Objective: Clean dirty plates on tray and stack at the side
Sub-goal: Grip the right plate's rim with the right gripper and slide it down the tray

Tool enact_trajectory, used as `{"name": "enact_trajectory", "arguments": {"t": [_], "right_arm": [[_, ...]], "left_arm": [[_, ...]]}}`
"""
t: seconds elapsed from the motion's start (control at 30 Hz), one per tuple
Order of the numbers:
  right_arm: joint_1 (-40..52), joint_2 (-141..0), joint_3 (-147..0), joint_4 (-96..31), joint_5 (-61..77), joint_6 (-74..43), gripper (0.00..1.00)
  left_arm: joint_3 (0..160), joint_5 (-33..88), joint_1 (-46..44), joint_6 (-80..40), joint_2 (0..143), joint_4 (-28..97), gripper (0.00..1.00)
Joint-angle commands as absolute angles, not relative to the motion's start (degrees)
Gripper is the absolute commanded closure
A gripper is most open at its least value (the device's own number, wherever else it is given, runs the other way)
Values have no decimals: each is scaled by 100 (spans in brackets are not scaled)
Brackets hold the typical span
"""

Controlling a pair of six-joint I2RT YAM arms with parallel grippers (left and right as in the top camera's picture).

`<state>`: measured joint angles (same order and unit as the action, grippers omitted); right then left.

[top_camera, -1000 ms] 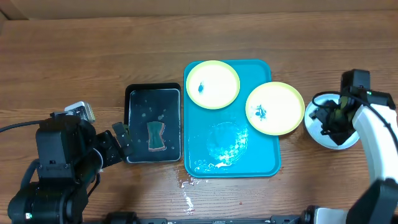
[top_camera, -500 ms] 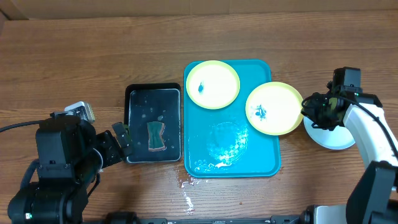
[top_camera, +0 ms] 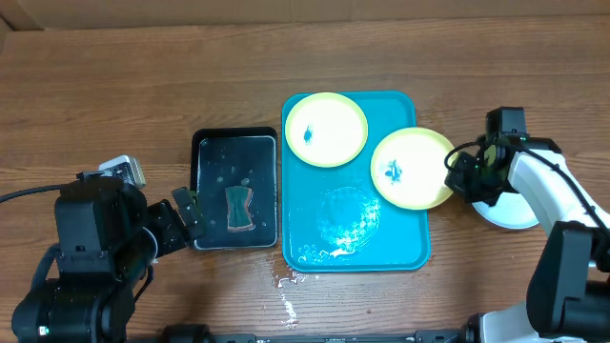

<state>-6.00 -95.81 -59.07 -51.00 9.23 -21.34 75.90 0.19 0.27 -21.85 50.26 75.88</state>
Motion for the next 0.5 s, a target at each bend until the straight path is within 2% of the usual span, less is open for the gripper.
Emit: {"name": "enact_trajectory", "arguments": {"t": [0.0, 0.1, 0.23, 0.47], "right_arm": [[-561, -8895, -6267, -5579, 978, -2115, 96], [-412, -8490, -6267, -6080, 1041, -2115, 96], [401, -8241, -5964, -6396, 1041, -2126, 96], [1737, -8495, -4668, -4825, 1020, -3806, 96]], "left_arm": [[7699, -58, 64, -2053, 5024, 7590, 0], [7699, -60, 64, -2053, 5024, 7590, 0], [7699, -58, 64, -2053, 5024, 7590, 0], [7699, 5, 64, -2084, 5024, 7487, 0]]}}
